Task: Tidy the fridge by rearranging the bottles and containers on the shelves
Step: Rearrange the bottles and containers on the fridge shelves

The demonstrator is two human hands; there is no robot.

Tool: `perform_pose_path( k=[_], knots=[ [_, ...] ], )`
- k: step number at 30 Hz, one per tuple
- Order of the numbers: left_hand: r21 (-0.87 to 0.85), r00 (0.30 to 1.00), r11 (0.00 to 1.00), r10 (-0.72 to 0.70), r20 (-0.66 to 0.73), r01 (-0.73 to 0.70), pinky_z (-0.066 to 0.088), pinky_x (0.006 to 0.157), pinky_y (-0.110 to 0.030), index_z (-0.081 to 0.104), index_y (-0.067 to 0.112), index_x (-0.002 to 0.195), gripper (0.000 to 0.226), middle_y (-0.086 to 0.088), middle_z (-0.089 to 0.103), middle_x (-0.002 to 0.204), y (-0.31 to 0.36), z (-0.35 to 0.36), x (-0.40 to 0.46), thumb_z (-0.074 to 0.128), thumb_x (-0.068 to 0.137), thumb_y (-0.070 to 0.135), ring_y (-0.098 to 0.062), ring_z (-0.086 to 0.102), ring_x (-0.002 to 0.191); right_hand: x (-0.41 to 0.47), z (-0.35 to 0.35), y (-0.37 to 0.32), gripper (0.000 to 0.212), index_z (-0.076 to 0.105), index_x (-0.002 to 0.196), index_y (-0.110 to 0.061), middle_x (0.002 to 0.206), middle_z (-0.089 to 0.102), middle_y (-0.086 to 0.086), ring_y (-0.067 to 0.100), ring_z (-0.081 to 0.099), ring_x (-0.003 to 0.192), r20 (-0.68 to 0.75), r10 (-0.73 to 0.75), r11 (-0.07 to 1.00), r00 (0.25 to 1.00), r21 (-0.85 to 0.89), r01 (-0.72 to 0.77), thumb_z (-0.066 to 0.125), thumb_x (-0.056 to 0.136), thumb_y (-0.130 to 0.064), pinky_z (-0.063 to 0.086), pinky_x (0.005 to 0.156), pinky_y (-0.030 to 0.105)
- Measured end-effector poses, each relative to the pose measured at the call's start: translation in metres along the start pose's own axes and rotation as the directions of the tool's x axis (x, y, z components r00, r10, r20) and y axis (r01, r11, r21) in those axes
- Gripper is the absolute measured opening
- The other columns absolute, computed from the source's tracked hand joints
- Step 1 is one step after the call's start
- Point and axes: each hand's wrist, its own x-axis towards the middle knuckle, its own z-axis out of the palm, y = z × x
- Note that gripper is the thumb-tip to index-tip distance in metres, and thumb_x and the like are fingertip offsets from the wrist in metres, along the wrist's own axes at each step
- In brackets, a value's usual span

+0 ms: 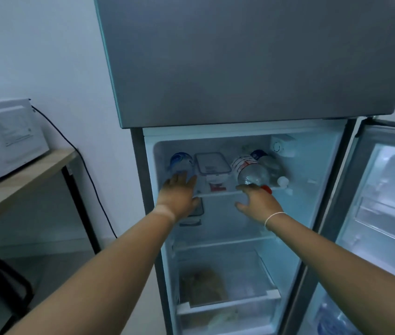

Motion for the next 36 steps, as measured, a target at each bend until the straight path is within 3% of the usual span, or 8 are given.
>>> perform_pose_path(
  k=[8, 11, 14, 21, 25, 31, 33, 36],
  knots=[
    [0.331, 0.973, 0.933, 0.195, -0.124, -0.144, 0.03, 0.113, -0.042, 0.042, 0.015, 0.14, 0.052, -0.014, 0.042, 0.146, -0.023, -0.021, -0.038, 0.045, 0.09, 0.03, -0.035, 0.038, 0.135, 0.0, 0.002, -0.026, 0.054, 0.043, 0.138, -0.019, 0.142, 0.045, 0.011, 0.029, 0.052, 0.123, -0.043, -0.007, 1.0, 0.999, 0.03, 0.008, 0.059, 0.087, -0.03, 0.047, 0.096, 0.034],
    [0.444, 0.954, 0.887, 0.234, -0.186, -0.131, 0.038, 0.109, -0.046, 0.064, 0.016, 0.12, 0.045, -0.013, 0.063, 0.127, -0.034, -0.03, -0.046, 0.06, 0.079, 0.033, -0.037, 0.053, 0.125, -0.002, 0.004, -0.032, 0.051, 0.048, 0.134, -0.017, 0.137, 0.048, 0.013, 0.031, 0.051, 0.123, -0.078, -0.028, 0.999, 0.997, 0.034, 0.031, 0.06, 0.086, -0.027, 0.048, 0.096, 0.038],
    [0.474, 0.926, 0.88, 0.213, -0.313, -0.042, 0.04, 0.106, -0.053, 0.067, 0.016, 0.115, 0.046, -0.016, 0.062, 0.129, -0.043, -0.036, -0.055, 0.068, 0.073, 0.035, -0.039, 0.053, 0.125, -0.001, 0.007, -0.036, 0.047, 0.051, 0.13, -0.013, 0.134, 0.05, 0.016, 0.034, 0.053, 0.119, -0.103, -0.006, 0.995, 0.995, 0.094, 0.016, 0.06, 0.085, -0.024, 0.048, 0.095, 0.037],
    [-0.106, 0.806, 0.989, -0.142, -0.575, 0.099, 0.038, 0.109, -0.043, 0.035, 0.014, 0.146, 0.074, -0.021, 0.031, 0.152, -0.043, -0.04, -0.057, 0.066, 0.081, 0.031, -0.037, 0.038, 0.136, 0.011, 0.018, -0.049, 0.042, 0.055, 0.123, -0.004, 0.126, 0.059, 0.019, 0.035, 0.058, 0.112, -0.097, 0.221, 0.849, 0.97, 0.508, -0.143, 0.062, 0.087, -0.026, 0.047, 0.093, 0.036],
    [-0.608, 0.742, 0.782, -0.488, -0.46, 0.137, 0.043, 0.106, -0.038, 0.01, 0.021, 0.152, 0.09, -0.008, 0.014, 0.156, -0.035, -0.043, -0.051, 0.067, 0.084, 0.034, -0.028, 0.037, 0.136, 0.022, 0.025, -0.054, 0.052, 0.049, 0.132, -0.008, 0.133, 0.054, 0.015, 0.031, 0.057, 0.117, -0.071, 0.233, 0.81, 0.97, 0.567, -0.153, 0.063, 0.085, -0.027, 0.046, 0.095, 0.034],
    [-0.909, 0.745, 0.397, -0.643, -0.178, 0.126, 0.044, 0.105, -0.037, 0.015, 0.025, 0.15, 0.09, -0.01, 0.046, 0.137, -0.035, -0.033, -0.028, 0.071, 0.08, 0.035, -0.028, 0.048, 0.125, 0.045, 0.03, -0.05, 0.053, 0.049, 0.132, -0.019, 0.134, 0.047, 0.011, 0.031, 0.05, 0.121, -0.175, -0.01, 0.983, 0.985, 0.18, 0.042, 0.063, 0.082, -0.026, 0.045, 0.101, 0.036],
    [-0.94, 0.751, 0.325, -0.646, -0.136, 0.109, 0.051, 0.094, -0.033, 0.034, 0.019, 0.141, 0.07, -0.002, 0.061, 0.114, -0.036, -0.025, -0.026, 0.07, 0.082, 0.028, -0.026, 0.059, 0.112, 0.054, 0.03, -0.051, 0.056, 0.045, 0.136, -0.02, 0.136, 0.045, 0.009, 0.03, 0.045, 0.126, -0.161, -0.103, 0.993, 0.982, 0.042, 0.111, 0.061, 0.083, -0.025, 0.043, 0.103, 0.04],
    [-0.942, 0.745, 0.318, -0.653, -0.136, 0.107, 0.048, 0.074, -0.021, 0.046, 0.014, 0.13, 0.047, 0.011, 0.055, 0.083, -0.038, -0.018, -0.024, 0.065, 0.087, 0.019, -0.011, 0.059, 0.077, 0.07, 0.03, -0.05, 0.057, 0.043, 0.138, -0.018, 0.136, 0.045, 0.009, 0.03, 0.043, 0.127, -0.136, -0.18, 0.98, 0.974, -0.114, 0.165, 0.061, 0.084, -0.027, 0.043, 0.102, 0.04]
  ],
)
